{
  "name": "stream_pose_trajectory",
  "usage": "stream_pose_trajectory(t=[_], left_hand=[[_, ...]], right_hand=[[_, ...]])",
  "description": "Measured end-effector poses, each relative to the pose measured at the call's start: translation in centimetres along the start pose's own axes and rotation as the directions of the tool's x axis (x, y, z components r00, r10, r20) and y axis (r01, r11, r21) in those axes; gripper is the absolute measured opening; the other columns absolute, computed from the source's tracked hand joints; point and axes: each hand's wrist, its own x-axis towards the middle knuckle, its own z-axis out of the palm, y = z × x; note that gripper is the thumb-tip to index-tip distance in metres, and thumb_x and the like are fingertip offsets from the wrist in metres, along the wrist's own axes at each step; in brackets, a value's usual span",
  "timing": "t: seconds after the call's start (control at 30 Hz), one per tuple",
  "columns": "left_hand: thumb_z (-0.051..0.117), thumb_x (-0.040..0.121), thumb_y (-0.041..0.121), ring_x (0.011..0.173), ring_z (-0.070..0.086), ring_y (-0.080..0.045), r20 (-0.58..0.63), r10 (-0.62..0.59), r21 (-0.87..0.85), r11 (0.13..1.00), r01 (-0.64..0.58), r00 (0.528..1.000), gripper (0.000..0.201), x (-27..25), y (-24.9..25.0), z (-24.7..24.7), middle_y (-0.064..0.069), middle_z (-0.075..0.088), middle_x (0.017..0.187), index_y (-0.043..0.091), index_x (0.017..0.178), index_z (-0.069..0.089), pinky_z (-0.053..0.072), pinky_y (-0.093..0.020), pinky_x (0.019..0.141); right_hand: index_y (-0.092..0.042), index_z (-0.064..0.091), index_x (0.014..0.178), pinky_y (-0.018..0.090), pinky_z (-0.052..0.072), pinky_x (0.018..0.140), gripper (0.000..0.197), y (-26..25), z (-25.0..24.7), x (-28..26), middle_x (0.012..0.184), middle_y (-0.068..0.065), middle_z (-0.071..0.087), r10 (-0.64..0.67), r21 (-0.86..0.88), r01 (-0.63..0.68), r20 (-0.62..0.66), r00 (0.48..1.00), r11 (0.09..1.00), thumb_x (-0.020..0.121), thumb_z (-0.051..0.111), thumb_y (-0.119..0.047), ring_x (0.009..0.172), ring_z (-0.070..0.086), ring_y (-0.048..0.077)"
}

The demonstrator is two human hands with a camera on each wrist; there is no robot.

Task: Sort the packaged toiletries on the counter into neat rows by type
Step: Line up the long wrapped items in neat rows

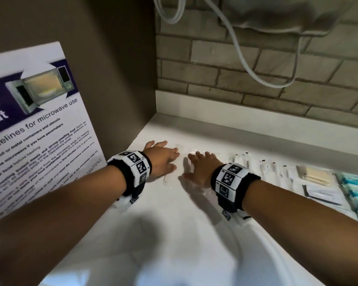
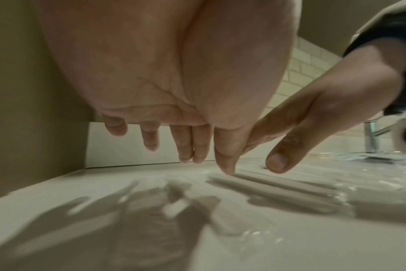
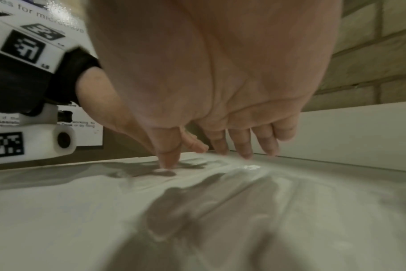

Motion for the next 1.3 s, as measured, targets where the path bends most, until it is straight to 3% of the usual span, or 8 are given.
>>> stream_pose_trajectory(t=[0.1, 0.17, 0.53, 0.7, 0.83, 0.93, 1.13, 1.3], left_hand=[[0.039, 0.094, 0.055, 0.150, -0.002, -0.021, 0.049, 0.105, 0.047, 0.993, -0.107, 0.993, 0.065, 0.3, 2.9, 0.6, 0.011, 0.013, 0.161, 0.029, 0.152, 0.025, -0.005, -0.046, 0.119], [0.038, 0.090, 0.063, 0.150, -0.003, -0.022, 0.095, 0.126, 0.093, 0.986, -0.135, 0.987, 0.073, 0.4, 4.3, 1.1, 0.010, 0.011, 0.162, 0.028, 0.152, 0.022, -0.006, -0.047, 0.119], [0.049, 0.085, 0.066, 0.149, -0.009, -0.021, 0.175, 0.084, 0.153, 0.982, -0.111, 0.981, 0.079, 2.0, 3.2, 0.4, 0.013, 0.007, 0.162, 0.034, 0.151, 0.021, -0.010, -0.049, 0.117], [0.050, 0.085, 0.063, 0.150, -0.007, -0.020, 0.091, 0.161, 0.094, 0.981, -0.169, 0.983, 0.076, 1.9, 4.4, 0.0, 0.011, 0.011, 0.162, 0.031, 0.150, 0.027, -0.008, -0.049, 0.118], [0.044, 0.084, 0.069, 0.150, -0.003, -0.018, 0.107, 0.192, 0.106, 0.973, -0.204, 0.975, 0.078, 1.6, 6.2, 0.6, 0.012, 0.017, 0.160, 0.030, 0.149, 0.030, -0.009, -0.046, 0.118], [0.045, 0.082, 0.071, 0.150, -0.003, -0.019, 0.113, 0.179, 0.132, 0.972, -0.194, 0.977, 0.081, 1.8, 6.7, 0.8, 0.012, 0.016, 0.161, 0.029, 0.149, 0.029, -0.007, -0.047, 0.118], [0.053, 0.082, 0.065, 0.150, -0.006, -0.021, 0.152, 0.160, 0.131, 0.975, -0.181, 0.975, 0.080, 2.8, 6.4, 0.3, 0.012, 0.014, 0.161, 0.030, 0.149, 0.029, -0.009, -0.047, 0.118], [0.054, 0.083, 0.064, 0.150, -0.006, -0.020, 0.164, 0.165, 0.132, 0.973, -0.187, 0.973, 0.080, 2.9, 6.1, 0.3, 0.013, 0.013, 0.161, 0.031, 0.150, 0.027, -0.010, -0.047, 0.118]], right_hand=[[-0.014, 0.039, 0.143, 0.042, 0.024, 0.115, 0.063, 2.5, 0.1, -1.1, 0.147, 0.008, 0.040, -0.011, -0.100, 0.014, 0.026, 1.000, 0.995, 0.091, 0.048, -0.049, 0.138, 0.031, 0.032], [-0.014, 0.042, 0.141, 0.041, 0.027, 0.113, 0.062, 3.4, 0.3, -1.7, 0.143, 0.007, 0.045, -0.020, -0.115, 0.026, 0.055, 0.998, 0.993, 0.090, 0.051, -0.049, 0.135, 0.035, 0.029], [-0.009, 0.043, 0.139, 0.039, 0.030, 0.109, 0.065, 3.3, 0.9, -2.5, 0.140, 0.009, 0.047, -0.056, -0.040, 0.059, 0.068, 0.996, 0.997, 0.087, 0.058, -0.044, 0.130, 0.040, 0.028], [-0.010, 0.038, 0.143, 0.041, 0.027, 0.112, 0.061, 4.6, 0.1, -2.6, 0.148, 0.010, 0.039, -0.007, -0.018, 0.008, 0.020, 1.000, 1.000, 0.093, 0.049, -0.042, 0.137, 0.033, 0.030], [-0.015, 0.048, 0.137, 0.038, 0.033, 0.107, 0.056, 6.1, -0.5, -2.7, 0.137, 0.005, 0.053, 0.040, -0.115, -0.033, 0.059, 0.997, 0.993, 0.090, 0.053, -0.045, 0.129, 0.042, 0.025], [-0.022, 0.056, 0.131, 0.036, 0.039, 0.101, 0.052, 6.3, -0.1, -2.9, 0.129, 0.003, 0.060, 0.020, -0.092, -0.012, 0.093, 0.995, 0.996, 0.086, 0.060, -0.048, 0.124, 0.050, 0.024], [-0.024, 0.061, 0.126, 0.039, 0.029, 0.111, 0.043, 5.8, 0.0, -3.3, 0.128, 0.004, 0.060, -0.002, -0.053, 0.008, 0.115, 0.993, 0.999, 0.087, 0.060, -0.043, 0.131, 0.043, 0.025], [-0.023, 0.061, 0.125, 0.038, 0.028, 0.111, 0.045, 5.7, 0.3, -3.6, 0.128, 0.005, 0.060, 0.007, -0.049, -0.003, 0.096, 0.995, 0.999, 0.087, 0.059, -0.046, 0.130, 0.042, 0.026]])
